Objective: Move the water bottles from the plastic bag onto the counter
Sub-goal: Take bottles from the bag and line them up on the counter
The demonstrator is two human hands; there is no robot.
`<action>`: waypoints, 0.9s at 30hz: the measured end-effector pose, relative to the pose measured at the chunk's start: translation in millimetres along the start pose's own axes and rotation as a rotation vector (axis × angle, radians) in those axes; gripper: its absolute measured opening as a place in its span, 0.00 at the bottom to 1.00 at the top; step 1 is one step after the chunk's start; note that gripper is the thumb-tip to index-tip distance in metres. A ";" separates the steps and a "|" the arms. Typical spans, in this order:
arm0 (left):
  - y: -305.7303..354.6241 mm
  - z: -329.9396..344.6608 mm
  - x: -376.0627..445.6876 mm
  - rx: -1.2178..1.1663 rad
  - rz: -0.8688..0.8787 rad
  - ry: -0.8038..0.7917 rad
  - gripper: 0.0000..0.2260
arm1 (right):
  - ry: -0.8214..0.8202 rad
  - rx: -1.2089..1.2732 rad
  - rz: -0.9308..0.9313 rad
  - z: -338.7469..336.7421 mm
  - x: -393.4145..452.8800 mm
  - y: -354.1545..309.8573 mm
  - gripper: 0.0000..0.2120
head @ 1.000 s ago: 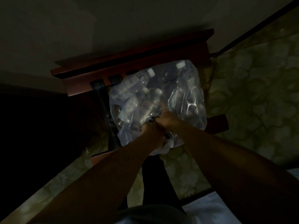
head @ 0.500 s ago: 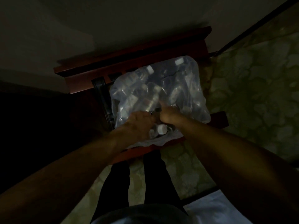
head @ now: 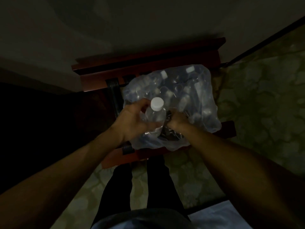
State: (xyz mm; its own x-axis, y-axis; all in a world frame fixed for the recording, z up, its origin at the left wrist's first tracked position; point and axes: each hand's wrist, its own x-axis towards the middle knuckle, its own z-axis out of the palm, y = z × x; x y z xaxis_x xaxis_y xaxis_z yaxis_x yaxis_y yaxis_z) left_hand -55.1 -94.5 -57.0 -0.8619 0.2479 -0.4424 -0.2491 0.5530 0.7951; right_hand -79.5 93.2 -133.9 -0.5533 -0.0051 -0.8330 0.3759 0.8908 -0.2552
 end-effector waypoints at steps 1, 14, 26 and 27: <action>1.8 -2.7 2.7 -0.008 -0.006 0.004 0.25 | 0.002 0.009 0.005 -1.7 -4.6 -1.7 0.19; 32.3 -2.2 7.7 -0.528 -0.230 0.200 0.20 | -0.070 0.333 0.126 -41.2 -73.4 -18.0 0.20; 58.0 -19.9 5.4 -0.834 -0.425 0.249 0.10 | 0.081 0.274 0.076 -92.1 -145.1 -44.0 0.16; 63.7 -22.8 4.9 -0.852 -0.442 0.247 0.10 | 0.097 0.395 0.092 -100.7 -150.5 -46.7 0.17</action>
State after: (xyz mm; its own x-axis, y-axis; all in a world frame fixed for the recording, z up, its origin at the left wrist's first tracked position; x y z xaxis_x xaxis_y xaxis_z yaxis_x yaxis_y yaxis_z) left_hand -85.2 -76.2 0.9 -0.6584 -0.0694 -0.7494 -0.7215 -0.2250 0.6548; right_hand -88.5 98.2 52.8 -0.5645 0.1255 -0.8158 0.6727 0.6428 -0.3666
